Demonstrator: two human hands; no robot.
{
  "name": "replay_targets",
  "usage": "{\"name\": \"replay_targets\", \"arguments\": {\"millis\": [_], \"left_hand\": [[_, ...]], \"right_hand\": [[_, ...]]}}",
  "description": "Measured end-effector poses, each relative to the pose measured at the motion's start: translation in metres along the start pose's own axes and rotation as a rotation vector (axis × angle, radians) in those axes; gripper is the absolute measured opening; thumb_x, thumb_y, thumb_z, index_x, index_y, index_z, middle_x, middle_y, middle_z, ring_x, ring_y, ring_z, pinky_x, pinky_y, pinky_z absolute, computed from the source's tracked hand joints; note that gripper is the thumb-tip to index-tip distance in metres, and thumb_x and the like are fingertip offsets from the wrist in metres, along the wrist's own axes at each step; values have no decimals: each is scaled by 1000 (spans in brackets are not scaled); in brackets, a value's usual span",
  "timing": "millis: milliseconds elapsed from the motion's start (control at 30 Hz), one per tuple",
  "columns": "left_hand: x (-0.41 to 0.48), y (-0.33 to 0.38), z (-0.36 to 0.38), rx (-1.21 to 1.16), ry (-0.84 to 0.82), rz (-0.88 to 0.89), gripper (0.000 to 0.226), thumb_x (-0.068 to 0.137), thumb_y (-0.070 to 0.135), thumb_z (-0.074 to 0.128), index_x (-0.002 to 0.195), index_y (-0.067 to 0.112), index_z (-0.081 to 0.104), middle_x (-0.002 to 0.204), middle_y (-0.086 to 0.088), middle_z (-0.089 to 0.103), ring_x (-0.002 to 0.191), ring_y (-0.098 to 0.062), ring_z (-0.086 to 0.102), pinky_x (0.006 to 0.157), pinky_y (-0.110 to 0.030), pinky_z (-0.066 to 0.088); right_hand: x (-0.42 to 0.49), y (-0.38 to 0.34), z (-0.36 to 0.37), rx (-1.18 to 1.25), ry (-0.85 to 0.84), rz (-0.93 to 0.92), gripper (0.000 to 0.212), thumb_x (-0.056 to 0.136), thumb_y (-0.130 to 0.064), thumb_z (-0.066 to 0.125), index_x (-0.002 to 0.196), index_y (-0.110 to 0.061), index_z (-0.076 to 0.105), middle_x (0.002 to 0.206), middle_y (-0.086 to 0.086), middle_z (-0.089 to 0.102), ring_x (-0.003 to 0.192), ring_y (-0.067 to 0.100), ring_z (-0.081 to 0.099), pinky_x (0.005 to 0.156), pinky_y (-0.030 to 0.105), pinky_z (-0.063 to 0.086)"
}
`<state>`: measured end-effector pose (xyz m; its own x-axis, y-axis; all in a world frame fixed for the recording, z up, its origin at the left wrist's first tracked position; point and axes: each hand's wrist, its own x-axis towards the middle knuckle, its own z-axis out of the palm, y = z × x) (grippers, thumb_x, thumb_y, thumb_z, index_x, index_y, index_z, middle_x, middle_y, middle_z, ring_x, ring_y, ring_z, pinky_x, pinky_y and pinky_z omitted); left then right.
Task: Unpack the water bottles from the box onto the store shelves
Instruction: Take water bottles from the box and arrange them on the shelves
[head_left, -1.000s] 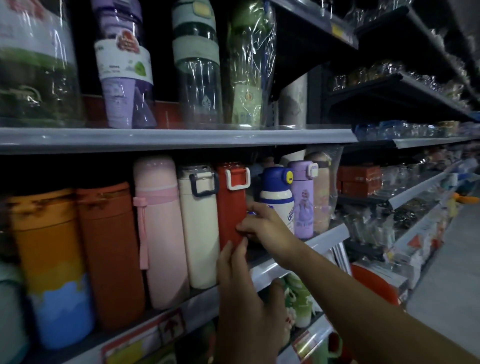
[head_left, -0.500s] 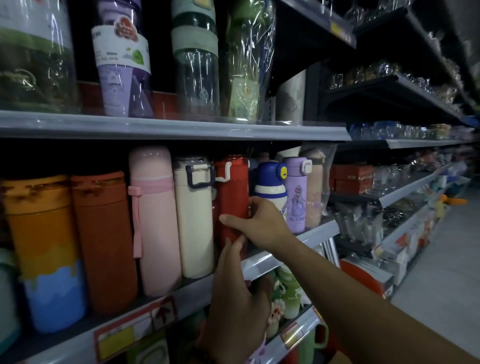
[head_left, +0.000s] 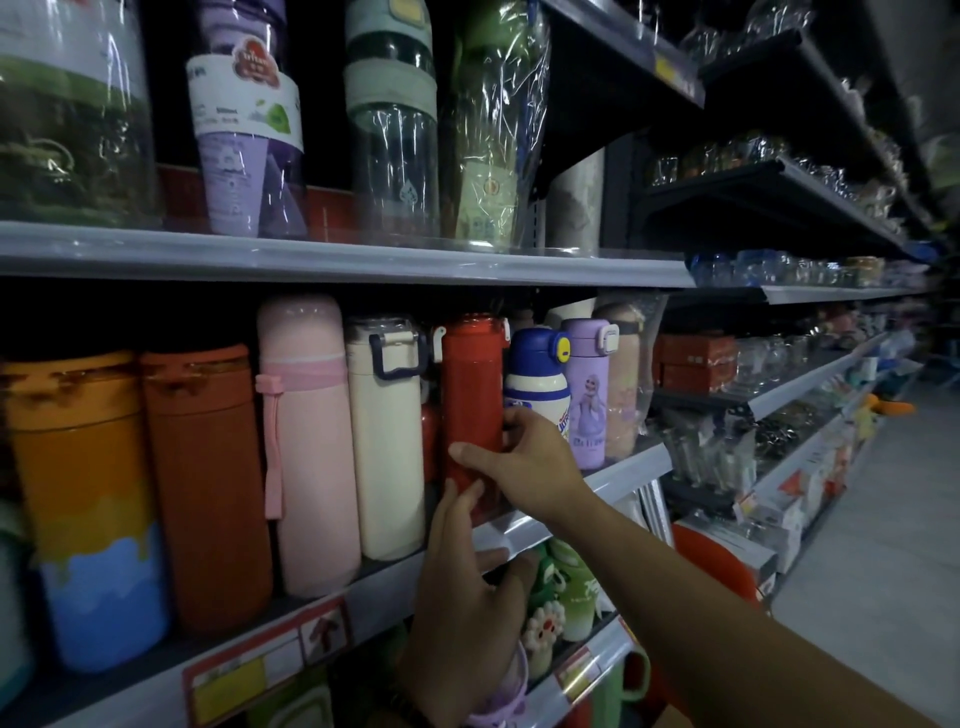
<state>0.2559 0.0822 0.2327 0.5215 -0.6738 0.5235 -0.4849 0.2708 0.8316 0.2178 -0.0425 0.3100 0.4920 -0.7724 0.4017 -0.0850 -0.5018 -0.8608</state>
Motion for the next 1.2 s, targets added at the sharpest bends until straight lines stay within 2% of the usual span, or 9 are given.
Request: {"name": "replay_targets", "arguments": {"millis": [100,200,400,500,667,833,1000,1100,1200], "left_hand": [[3,-3,1,-38,8,-12,89,75,27,68,155,42,34,151,22,49,131,2,56,102,-26,54],[4,-6,2,-55,20,-31,88,75,28,69,152,48,33,146,30,51,130,3,56,108,-34,51],[8,-5,2,-55,18,-89,86,75,28,70,153,43,37,146,24,54,131,-6,58,111,-45,51],[12,-6,3,-39,43,-110,82,73,38,70,147,54,37,144,21,56,125,-19,64,106,-52,54],[14,-11,11,-34,57,-94,92,70,46,74,150,58,31,155,26,42,128,-28,62,101,-57,55],[18,-16,15,-102,24,-160,90,66,47,71,142,73,28,153,22,47,118,-49,65,99,-62,55],[22,-16,20,-139,20,-202,83,64,49,65,127,86,25,148,23,54,113,-51,67,98,-64,54],[22,-21,24,-101,29,-184,90,68,50,66,142,76,22,155,13,47,124,-53,59,99,-72,49],[15,-11,24,30,52,-80,97,78,28,77,158,43,26,158,17,34,139,-29,52,110,-58,48]], "right_hand": [[2,6,2,35,5,35,69,52,-57,83,111,-24,70,93,-6,80,87,14,77,89,46,62],[0,6,2,25,-1,58,54,57,-41,77,108,-26,67,89,-5,78,87,17,75,90,48,61],[-3,10,6,-13,57,19,65,58,-46,90,111,-26,59,92,-3,77,85,15,75,85,46,63],[-3,13,8,-52,91,-11,66,64,-45,94,117,-26,59,95,-6,75,86,12,74,85,41,62],[-6,11,4,-97,67,-31,60,72,-42,90,123,-25,64,101,-9,76,89,6,72,86,31,60],[-8,14,0,-163,51,-51,49,79,-34,82,125,-27,63,105,-10,76,96,10,71,91,33,57],[-10,16,-6,-176,120,-68,59,79,-34,88,128,-21,58,105,-10,72,94,8,69,86,24,55],[-11,16,-8,-159,138,-76,59,79,-32,89,129,-19,60,100,-11,69,91,8,68,84,24,55],[-10,17,-9,-156,146,-74,59,79,-31,89,128,-18,59,101,-12,68,94,11,68,87,29,57]]}}
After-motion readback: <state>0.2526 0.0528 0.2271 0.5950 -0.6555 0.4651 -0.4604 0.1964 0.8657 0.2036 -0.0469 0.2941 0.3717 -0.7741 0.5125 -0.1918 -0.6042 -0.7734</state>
